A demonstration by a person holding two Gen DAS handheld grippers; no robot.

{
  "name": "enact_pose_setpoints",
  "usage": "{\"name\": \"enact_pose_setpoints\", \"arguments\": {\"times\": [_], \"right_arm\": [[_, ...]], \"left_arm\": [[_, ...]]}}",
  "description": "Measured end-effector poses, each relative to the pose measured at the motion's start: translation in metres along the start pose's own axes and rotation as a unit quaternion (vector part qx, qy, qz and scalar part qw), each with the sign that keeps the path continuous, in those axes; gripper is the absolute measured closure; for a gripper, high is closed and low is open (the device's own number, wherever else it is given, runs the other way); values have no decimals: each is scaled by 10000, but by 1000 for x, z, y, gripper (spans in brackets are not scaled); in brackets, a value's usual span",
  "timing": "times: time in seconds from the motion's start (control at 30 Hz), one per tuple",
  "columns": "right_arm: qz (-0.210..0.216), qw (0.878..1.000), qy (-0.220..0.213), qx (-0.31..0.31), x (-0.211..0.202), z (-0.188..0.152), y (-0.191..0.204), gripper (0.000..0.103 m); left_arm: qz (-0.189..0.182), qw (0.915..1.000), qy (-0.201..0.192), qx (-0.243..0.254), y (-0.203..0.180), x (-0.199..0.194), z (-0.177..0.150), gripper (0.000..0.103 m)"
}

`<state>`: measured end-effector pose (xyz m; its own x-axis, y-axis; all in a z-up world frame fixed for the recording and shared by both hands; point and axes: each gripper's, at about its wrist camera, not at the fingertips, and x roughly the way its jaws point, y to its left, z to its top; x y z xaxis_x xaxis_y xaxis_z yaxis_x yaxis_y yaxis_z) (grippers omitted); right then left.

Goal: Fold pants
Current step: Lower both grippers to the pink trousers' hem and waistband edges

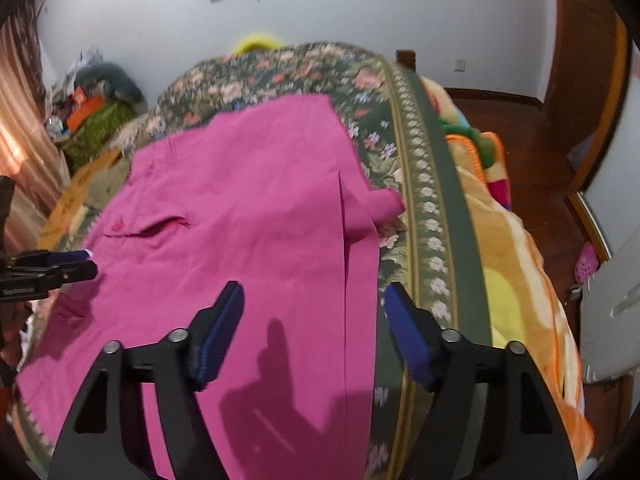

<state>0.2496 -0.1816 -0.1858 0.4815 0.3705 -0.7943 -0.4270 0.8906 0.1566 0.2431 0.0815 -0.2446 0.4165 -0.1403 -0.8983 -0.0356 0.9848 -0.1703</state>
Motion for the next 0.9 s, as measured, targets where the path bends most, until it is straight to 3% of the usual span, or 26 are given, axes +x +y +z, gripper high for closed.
{"name": "enact_pose_setpoints", "arguments": {"times": [0.07, 0.13, 0.2, 0.3, 0.4, 0.47, 0.7, 0.83, 0.9], "right_arm": [[-17, 9999, 11, -116, 11, 6, 0, 36], [-57, 9998, 24, -202, 20, 12, -1, 43], [-22, 9995, 154, -266, 31, 18, -5, 65], [120, 9986, 445, -255, 52, 22, -9, 73], [161, 9987, 317, -366, 53, 20, -9, 82], [102, 9990, 262, -352, 52, 19, -12, 98], [-4, 9991, 336, -276, 42, 15, -17, 98], [187, 9991, 346, -144, 17, 16, -25, 96], [132, 9994, 265, -159, 6, 18, -26, 84]], "left_arm": [[57, 9999, -31, 88, 0, 3, 2, 53], [114, 9998, -54, 185, -1, 6, 3, 53], [255, 9990, -108, 341, -1, 8, 1, 53], [453, 9973, -200, 547, 1, 12, 2, 52], [766, 9944, -301, 661, 3, 14, 1, 52], [854, 9934, -323, 696, 7, 16, 2, 52], [849, 9923, -359, 825, 12, 17, 2, 51], [1019, 9881, -383, 1090, 11, 17, 0, 48], [948, 9902, -296, 983, 14, 16, 4, 49]]}}
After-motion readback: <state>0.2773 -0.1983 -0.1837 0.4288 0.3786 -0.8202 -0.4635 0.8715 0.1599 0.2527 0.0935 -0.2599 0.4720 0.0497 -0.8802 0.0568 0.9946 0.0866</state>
